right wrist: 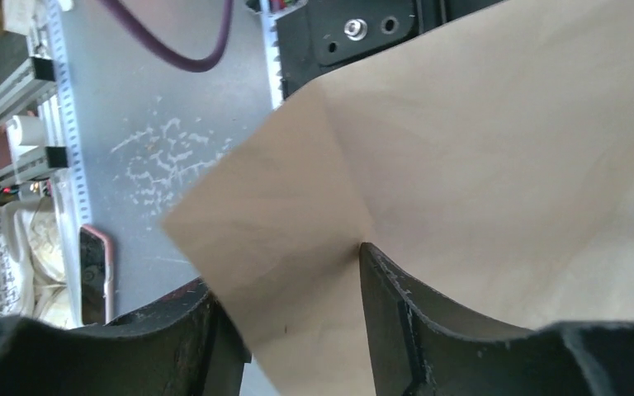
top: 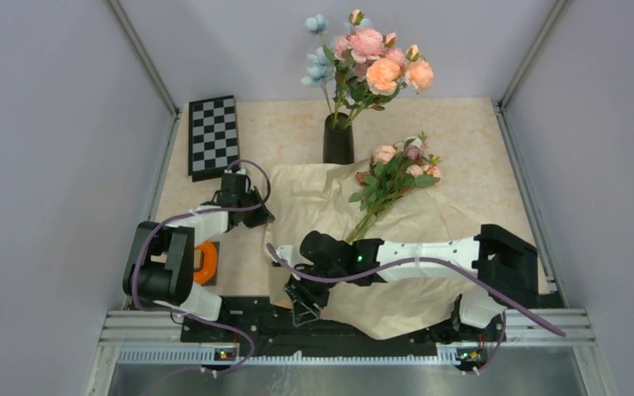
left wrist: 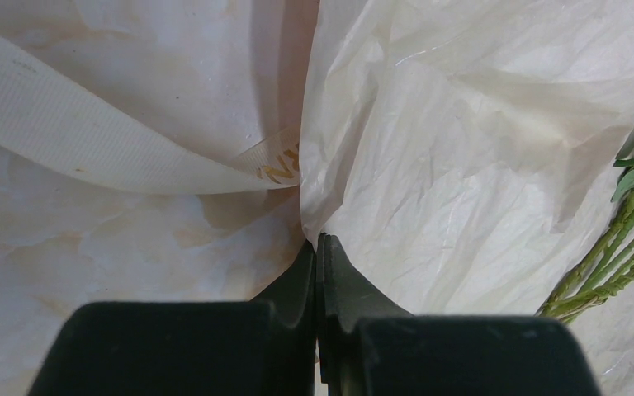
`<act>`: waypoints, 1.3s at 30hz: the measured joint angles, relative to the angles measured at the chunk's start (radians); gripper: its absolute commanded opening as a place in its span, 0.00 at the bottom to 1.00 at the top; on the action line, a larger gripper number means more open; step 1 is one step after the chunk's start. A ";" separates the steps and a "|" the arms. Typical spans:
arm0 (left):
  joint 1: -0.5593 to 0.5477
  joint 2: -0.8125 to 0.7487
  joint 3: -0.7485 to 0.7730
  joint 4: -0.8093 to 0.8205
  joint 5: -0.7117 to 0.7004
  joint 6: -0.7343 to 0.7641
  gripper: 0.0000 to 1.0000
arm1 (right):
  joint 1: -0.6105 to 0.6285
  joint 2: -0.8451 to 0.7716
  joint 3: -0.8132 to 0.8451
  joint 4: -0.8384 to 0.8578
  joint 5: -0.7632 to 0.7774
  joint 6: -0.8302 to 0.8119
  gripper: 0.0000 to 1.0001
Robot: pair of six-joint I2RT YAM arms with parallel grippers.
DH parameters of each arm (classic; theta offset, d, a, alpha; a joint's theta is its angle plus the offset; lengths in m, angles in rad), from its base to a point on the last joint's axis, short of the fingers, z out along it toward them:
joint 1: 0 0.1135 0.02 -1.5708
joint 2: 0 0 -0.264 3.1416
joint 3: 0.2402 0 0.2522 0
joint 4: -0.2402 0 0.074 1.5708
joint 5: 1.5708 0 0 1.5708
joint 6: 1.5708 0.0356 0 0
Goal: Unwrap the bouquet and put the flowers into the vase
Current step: Unfold the wrapping paper at the center of the board.
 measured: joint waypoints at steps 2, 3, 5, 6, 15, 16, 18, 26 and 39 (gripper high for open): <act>0.000 0.000 0.000 0.003 0.000 0.000 0.00 | 0.004 -0.021 -0.002 -0.009 -0.016 0.002 0.52; 0.000 0.000 0.000 0.005 0.000 0.000 0.00 | 0.008 -0.030 -0.005 -0.005 -0.023 0.007 0.53; 0.001 -0.001 -0.002 0.014 0.000 0.001 0.00 | 0.025 -0.050 -0.027 0.030 -0.031 0.025 0.56; 0.002 -0.001 -0.003 0.019 0.000 0.001 0.00 | 0.037 -0.058 -0.044 0.048 -0.036 0.039 0.58; 0.004 -0.068 -0.067 0.108 -0.001 -0.002 0.00 | 0.182 0.008 -0.169 0.254 -0.045 0.216 0.60; 0.005 -0.076 -0.073 0.116 -0.001 -0.002 0.00 | 0.196 0.026 -0.181 0.282 -0.045 0.243 0.60; 0.005 -0.089 -0.085 0.126 -0.001 -0.002 0.00 | 0.213 0.051 -0.203 0.332 -0.046 0.291 0.61; 0.006 -0.189 -0.124 0.134 -0.002 0.003 0.43 | 0.262 0.032 -0.175 0.277 0.043 0.327 0.66; 0.001 -0.524 -0.127 -0.044 -0.050 0.039 0.93 | 0.206 -0.222 -0.127 0.032 0.376 0.321 0.41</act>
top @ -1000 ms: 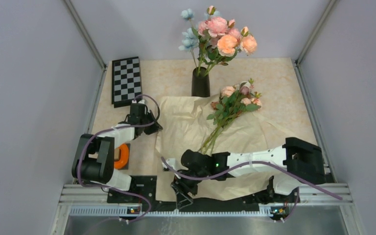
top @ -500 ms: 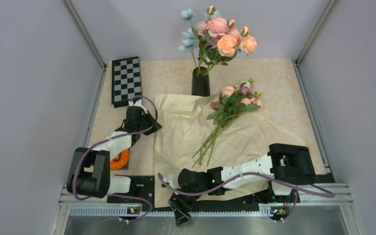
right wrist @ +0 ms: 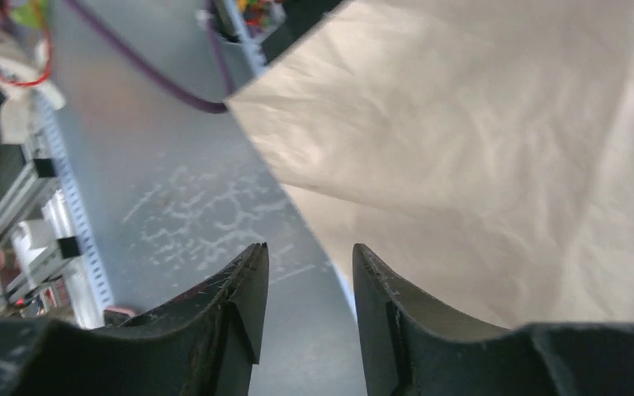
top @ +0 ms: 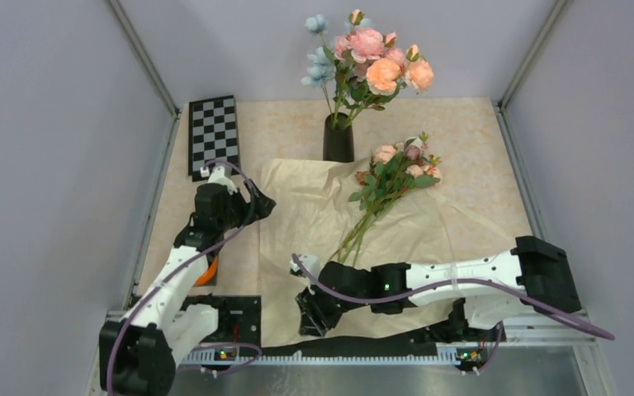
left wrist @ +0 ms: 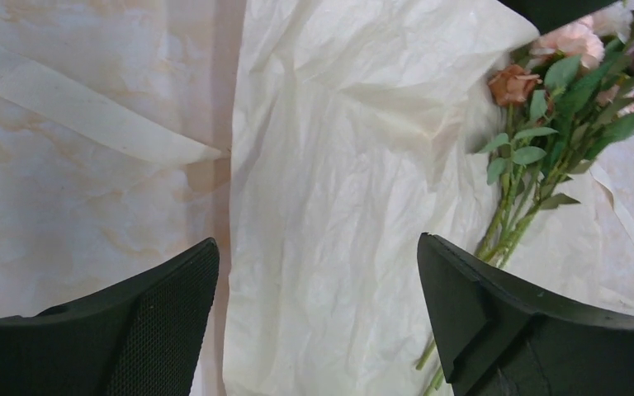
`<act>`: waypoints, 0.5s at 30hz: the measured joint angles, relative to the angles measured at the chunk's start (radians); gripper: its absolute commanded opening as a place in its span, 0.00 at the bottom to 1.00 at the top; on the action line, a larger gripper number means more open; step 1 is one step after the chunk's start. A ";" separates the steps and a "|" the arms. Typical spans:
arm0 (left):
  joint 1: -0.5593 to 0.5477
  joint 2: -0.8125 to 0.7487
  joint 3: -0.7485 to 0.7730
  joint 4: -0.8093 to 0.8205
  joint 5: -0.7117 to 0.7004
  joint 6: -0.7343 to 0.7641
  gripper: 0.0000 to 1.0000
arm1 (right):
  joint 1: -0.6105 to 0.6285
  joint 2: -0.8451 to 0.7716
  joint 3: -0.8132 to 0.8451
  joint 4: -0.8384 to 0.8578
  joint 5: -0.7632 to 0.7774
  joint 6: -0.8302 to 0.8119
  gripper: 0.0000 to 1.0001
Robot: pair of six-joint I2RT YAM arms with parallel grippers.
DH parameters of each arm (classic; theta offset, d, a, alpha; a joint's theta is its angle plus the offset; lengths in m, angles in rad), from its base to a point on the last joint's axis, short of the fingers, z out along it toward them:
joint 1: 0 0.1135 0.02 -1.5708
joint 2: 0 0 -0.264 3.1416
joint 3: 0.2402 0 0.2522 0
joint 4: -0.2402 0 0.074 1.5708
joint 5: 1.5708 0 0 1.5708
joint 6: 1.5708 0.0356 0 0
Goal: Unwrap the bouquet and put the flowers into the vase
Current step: Unfold the wrapping paper at the center of the board, then pick up the fake flower from the wrapping paper.
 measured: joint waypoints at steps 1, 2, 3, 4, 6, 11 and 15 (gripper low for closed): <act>-0.007 -0.033 0.000 -0.021 -0.001 0.005 0.93 | -0.008 -0.003 -0.014 -0.005 0.015 0.002 0.40; -0.015 -0.065 0.000 -0.041 0.000 0.008 0.93 | -0.020 -0.003 -0.034 -0.011 0.031 0.005 0.39; -0.027 -0.103 -0.004 -0.060 0.003 0.009 0.93 | -0.027 -0.003 -0.049 -0.021 0.043 0.008 0.39; -0.040 -0.140 -0.011 -0.076 0.008 0.008 0.94 | -0.034 -0.002 -0.066 -0.031 0.053 0.012 0.38; -0.072 -0.205 -0.042 -0.087 0.016 -0.007 0.95 | -0.043 0.004 -0.093 -0.036 0.069 0.021 0.37; -0.278 -0.297 -0.195 -0.085 0.011 -0.095 0.97 | -0.057 0.043 -0.162 0.003 0.074 0.040 0.35; -0.418 -0.266 -0.249 -0.093 -0.023 -0.146 0.97 | -0.064 0.087 -0.212 0.034 0.070 0.056 0.35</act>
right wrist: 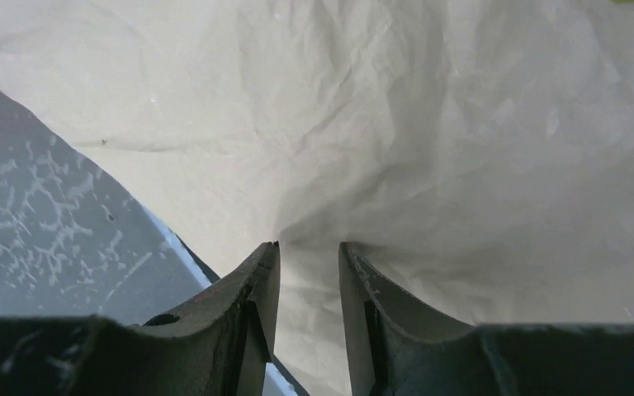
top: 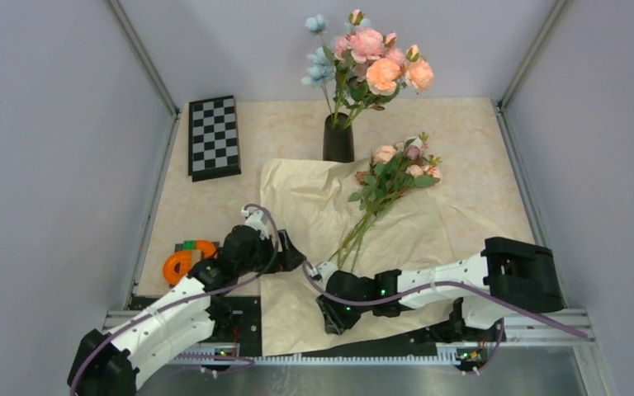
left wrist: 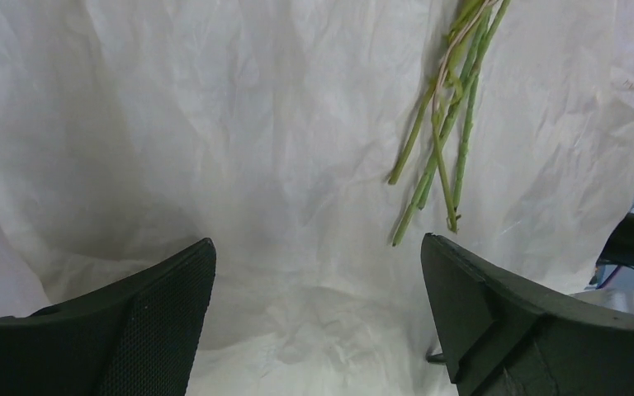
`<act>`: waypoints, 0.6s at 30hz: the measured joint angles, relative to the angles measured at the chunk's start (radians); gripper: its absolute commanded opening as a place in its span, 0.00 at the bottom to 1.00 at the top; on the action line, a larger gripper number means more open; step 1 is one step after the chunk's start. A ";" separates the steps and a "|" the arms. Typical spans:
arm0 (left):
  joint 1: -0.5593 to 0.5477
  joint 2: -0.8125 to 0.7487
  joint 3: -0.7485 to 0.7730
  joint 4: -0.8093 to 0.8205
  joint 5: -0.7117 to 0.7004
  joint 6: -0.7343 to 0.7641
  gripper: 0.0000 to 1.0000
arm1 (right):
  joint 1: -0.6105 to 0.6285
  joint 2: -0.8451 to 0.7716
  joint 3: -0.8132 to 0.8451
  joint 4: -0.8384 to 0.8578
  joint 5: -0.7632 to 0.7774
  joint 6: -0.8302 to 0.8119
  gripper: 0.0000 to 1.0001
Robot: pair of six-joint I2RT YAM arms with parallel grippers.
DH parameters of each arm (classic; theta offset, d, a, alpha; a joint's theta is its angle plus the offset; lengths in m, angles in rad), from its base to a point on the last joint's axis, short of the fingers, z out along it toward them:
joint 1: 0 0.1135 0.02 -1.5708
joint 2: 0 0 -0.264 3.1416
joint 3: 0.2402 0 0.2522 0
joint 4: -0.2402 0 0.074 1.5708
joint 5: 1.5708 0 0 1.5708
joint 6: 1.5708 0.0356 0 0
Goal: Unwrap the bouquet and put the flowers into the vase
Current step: Pick up the fake flower from the wrapping paper.
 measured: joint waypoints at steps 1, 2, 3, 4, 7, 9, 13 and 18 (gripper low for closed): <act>-0.021 -0.001 -0.015 0.004 -0.005 -0.011 0.97 | 0.000 0.007 -0.013 0.011 -0.002 0.007 0.36; -0.037 -0.004 -0.031 0.008 -0.010 -0.027 0.98 | -0.002 0.006 -0.021 0.024 -0.005 0.012 0.37; -0.047 -0.008 -0.043 0.013 -0.015 -0.037 0.98 | -0.002 0.006 -0.029 0.044 -0.006 0.018 0.38; -0.057 -0.017 -0.060 0.015 -0.023 -0.051 0.98 | -0.003 0.006 -0.039 0.071 -0.011 0.026 0.38; -0.069 -0.054 -0.103 0.032 -0.034 -0.080 0.98 | -0.003 0.005 -0.064 0.134 -0.023 0.046 0.42; -0.070 -0.078 -0.122 0.041 -0.040 -0.097 0.98 | -0.003 0.005 -0.070 0.153 -0.027 0.055 0.46; -0.072 -0.108 -0.131 0.037 -0.050 -0.110 0.99 | -0.005 -0.009 -0.069 0.144 -0.026 0.061 0.54; -0.072 -0.106 -0.098 -0.025 -0.066 -0.075 0.99 | -0.059 -0.103 -0.066 0.048 -0.002 0.035 0.57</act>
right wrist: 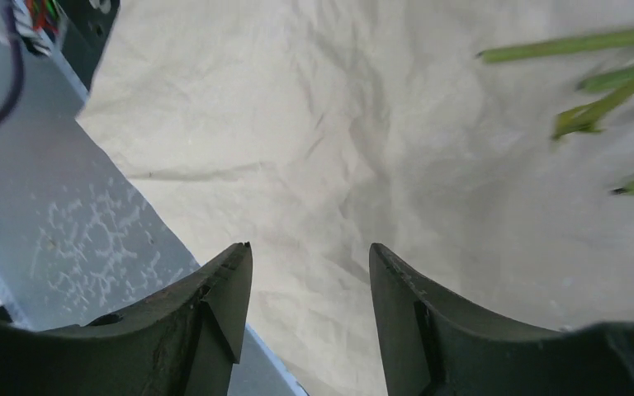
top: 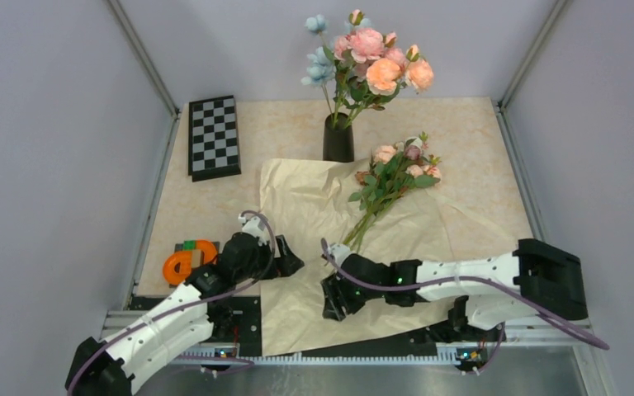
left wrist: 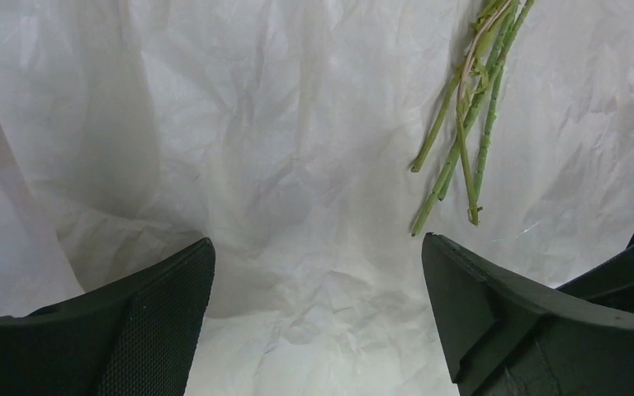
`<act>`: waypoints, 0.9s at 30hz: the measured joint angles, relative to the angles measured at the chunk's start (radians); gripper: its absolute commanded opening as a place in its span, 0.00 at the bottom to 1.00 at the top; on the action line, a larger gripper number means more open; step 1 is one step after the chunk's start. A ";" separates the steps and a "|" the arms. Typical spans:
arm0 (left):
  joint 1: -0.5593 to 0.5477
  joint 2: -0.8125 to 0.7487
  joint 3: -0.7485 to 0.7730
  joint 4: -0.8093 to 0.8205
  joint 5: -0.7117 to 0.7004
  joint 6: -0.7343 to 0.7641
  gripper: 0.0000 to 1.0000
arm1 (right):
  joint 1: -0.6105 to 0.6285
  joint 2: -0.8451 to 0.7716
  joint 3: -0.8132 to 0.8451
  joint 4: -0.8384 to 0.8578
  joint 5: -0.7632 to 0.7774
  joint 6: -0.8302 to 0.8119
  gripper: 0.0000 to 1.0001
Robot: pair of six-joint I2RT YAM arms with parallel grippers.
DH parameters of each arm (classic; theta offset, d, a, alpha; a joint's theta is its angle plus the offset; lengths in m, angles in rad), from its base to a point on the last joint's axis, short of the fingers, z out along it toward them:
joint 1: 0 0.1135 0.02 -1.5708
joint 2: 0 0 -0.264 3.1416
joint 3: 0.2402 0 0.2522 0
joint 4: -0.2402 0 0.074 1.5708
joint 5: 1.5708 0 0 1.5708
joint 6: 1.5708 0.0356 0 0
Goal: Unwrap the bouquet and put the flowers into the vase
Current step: Pick up the fake flower from the wrapping paper.
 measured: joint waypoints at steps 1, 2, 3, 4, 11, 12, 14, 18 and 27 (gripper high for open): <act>0.000 0.009 0.017 -0.014 -0.001 0.010 0.99 | -0.021 -0.037 0.006 -0.028 0.006 -0.006 0.57; 0.000 0.019 0.037 -0.029 -0.001 0.023 0.99 | -0.054 -0.058 0.011 -0.040 0.013 -0.011 0.57; 0.000 0.037 0.068 -0.042 0.000 0.040 0.99 | -0.084 -0.084 0.016 -0.056 0.013 -0.015 0.57; 0.000 0.047 0.092 -0.053 0.001 0.056 0.99 | -0.124 -0.120 0.024 -0.080 0.021 -0.022 0.57; 0.000 0.122 0.319 -0.166 0.022 0.179 0.99 | -0.457 -0.333 0.061 -0.209 0.071 -0.077 0.60; 0.000 0.136 0.361 -0.187 0.020 0.200 0.99 | -0.514 -0.354 0.061 -0.217 0.071 -0.085 0.60; 0.000 0.164 0.449 -0.232 0.014 0.247 0.99 | -0.644 -0.380 0.061 -0.217 0.053 -0.096 0.60; 0.025 0.242 0.628 -0.312 0.015 0.352 0.99 | -0.814 -0.381 0.043 -0.177 0.017 -0.090 0.55; 0.275 0.431 0.751 -0.322 0.124 0.481 0.99 | -0.871 -0.277 -0.065 0.026 -0.019 0.039 0.53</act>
